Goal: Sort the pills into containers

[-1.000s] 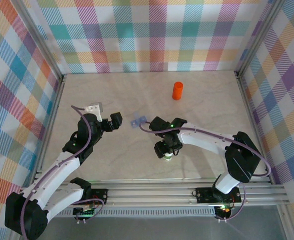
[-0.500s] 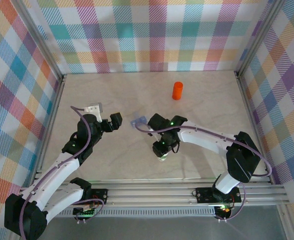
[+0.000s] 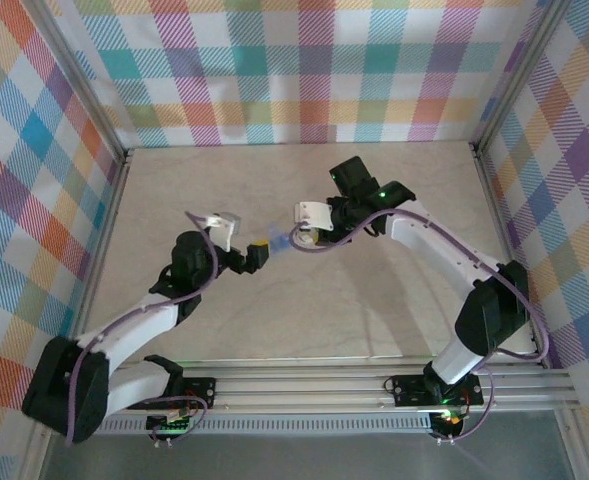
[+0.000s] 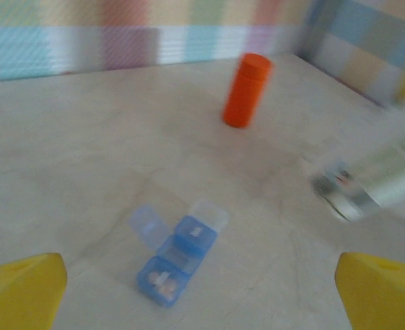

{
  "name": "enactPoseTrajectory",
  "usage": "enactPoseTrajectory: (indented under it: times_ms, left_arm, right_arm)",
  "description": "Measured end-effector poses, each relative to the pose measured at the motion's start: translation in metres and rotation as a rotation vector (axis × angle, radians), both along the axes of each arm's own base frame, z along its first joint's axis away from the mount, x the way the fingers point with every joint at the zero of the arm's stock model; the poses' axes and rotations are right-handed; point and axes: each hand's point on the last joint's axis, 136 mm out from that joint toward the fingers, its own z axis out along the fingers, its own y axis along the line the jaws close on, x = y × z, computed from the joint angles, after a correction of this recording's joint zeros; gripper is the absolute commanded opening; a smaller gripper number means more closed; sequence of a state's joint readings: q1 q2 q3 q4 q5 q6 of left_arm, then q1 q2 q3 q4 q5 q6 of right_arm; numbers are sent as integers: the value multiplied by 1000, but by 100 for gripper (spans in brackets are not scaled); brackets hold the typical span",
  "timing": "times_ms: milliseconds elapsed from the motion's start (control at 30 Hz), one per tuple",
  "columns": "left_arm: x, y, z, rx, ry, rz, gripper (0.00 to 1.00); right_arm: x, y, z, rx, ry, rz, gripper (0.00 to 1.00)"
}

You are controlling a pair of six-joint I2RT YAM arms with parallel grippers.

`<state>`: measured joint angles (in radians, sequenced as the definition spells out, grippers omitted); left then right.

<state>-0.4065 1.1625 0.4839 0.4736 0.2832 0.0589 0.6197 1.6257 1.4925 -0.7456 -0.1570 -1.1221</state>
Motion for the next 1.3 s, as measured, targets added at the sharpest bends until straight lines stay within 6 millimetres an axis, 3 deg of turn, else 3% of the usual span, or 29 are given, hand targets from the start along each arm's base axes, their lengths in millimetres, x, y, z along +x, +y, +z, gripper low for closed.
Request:
enactPoseTrajectory:
  times_ms: [133, 267, 467, 800, 1300]
  left_arm:
    - [5, -35, -16, 101, -56, -255, 100]
    - [3, -59, 1, 136, -159, -456, 94]
    - [-11, -85, 22, 211, -261, -705, 87]
    - [-55, -87, -1, 262, -163, -978, 79]
    - [-76, -91, -3, 323, -182, -1105, 67]
  right_arm:
    - [3, 11, -3, -35, -149, 161, 12]
    - [-23, 2, -7, -19, -241, 257, 10]
    - [-59, 2, 6, 24, -391, 368, 10]
    - [-78, 6, 5, 39, -518, 469, 11]
    - [-95, 23, 10, 75, -579, 589, 13]
